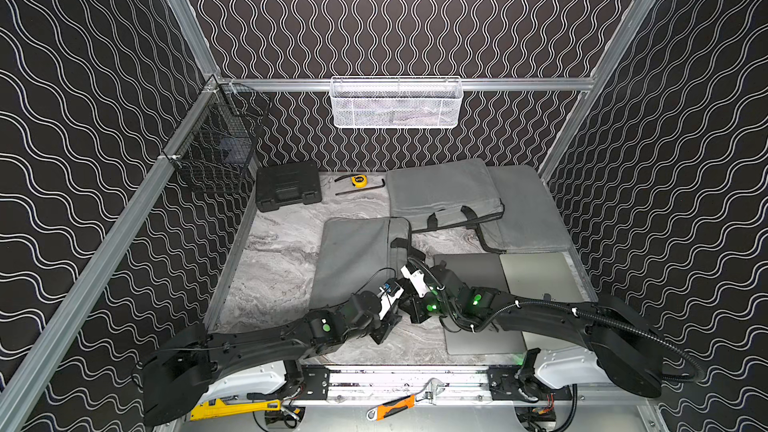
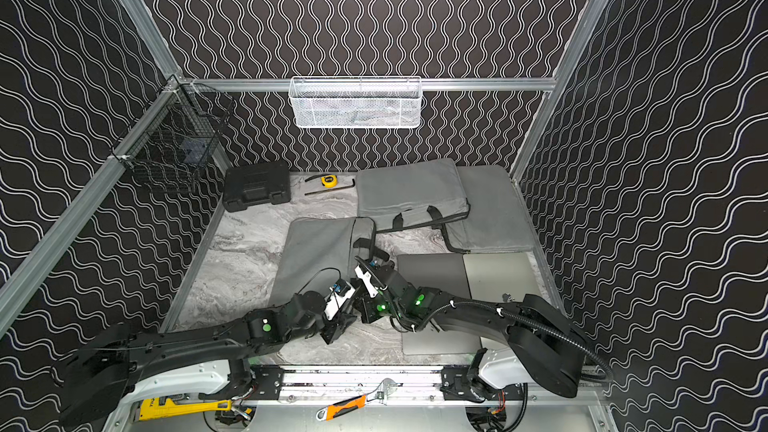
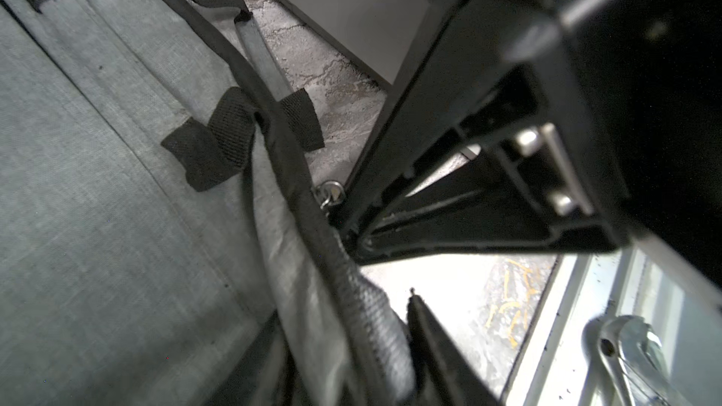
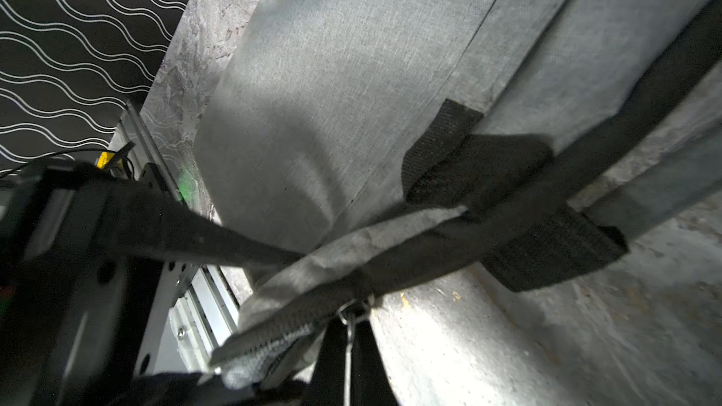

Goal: Open the zippered laptop bag and take out the laptop
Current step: Unzip the zipper on the zippered laptop bag.

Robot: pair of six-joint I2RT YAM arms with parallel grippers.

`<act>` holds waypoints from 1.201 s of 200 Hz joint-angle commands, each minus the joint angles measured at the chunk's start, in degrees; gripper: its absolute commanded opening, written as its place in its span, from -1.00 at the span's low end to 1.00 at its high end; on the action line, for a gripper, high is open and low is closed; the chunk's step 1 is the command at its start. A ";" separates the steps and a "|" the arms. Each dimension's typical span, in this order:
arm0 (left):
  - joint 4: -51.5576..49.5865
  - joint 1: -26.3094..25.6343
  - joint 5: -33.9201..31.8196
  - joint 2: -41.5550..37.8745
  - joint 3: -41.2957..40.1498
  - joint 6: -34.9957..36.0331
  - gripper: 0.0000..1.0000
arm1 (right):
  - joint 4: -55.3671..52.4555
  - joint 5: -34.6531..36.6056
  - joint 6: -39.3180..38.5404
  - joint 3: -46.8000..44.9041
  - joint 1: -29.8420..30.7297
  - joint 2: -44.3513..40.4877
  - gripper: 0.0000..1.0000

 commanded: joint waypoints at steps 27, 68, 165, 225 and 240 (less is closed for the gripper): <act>2.16 -0.24 0.76 1.78 1.74 4.06 -1.00 | 0.88 3.57 0.19 1.82 -0.02 0.82 -1.00; 2.27 -0.28 1.18 -1.18 -0.22 5.18 -1.00 | -7.09 11.04 0.79 2.51 -2.03 -0.22 -1.00; 2.05 -0.32 4.49 -2.48 -0.69 5.35 -1.00 | -8.59 11.94 -3.56 4.77 -8.04 1.60 -1.00; 2.21 -1.19 5.61 -2.76 -1.25 3.76 -1.00 | -6.38 11.40 -6.36 5.48 -10.40 3.88 -1.00; 2.05 -1.37 5.86 -3.12 -1.20 3.84 -1.00 | -6.16 11.02 -6.98 5.90 -11.28 4.57 -1.00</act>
